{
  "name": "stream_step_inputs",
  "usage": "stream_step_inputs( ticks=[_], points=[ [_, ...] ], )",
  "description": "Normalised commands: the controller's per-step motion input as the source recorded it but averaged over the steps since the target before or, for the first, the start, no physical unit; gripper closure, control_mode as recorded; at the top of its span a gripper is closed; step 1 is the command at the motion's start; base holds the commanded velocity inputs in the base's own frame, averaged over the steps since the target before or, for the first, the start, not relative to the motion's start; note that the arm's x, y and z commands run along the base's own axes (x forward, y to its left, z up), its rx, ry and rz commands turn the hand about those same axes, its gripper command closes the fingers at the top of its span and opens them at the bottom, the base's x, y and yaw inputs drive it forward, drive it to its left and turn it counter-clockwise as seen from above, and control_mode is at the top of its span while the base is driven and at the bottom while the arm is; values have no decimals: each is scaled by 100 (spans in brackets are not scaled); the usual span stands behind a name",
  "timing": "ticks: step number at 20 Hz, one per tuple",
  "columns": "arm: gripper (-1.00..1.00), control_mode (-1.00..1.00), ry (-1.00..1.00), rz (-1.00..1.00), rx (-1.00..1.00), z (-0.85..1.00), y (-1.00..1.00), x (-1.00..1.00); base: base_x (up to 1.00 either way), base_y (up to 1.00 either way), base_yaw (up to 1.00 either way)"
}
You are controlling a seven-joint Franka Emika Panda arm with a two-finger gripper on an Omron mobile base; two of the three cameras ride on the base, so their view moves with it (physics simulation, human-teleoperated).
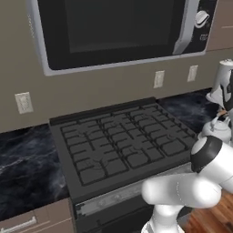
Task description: The kettle is done boiling. Turn off the stove, then wait for 300 timesteps before moving the kettle to the dining table.
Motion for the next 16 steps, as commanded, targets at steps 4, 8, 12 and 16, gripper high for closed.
stream_step_inputs(
  ticks=[4,8,12,16],
  points=[
    [100,100,0,0,0,0,0,0,-13,-40,-30],
    [100,100,0,0,0,0,0,0,-10,-47,-31],
    [100,100,0,0,0,0,0,0,-4,-57,-30],
    [100,100,0,0,0,0,0,0,0,-61,-29]
  ],
)
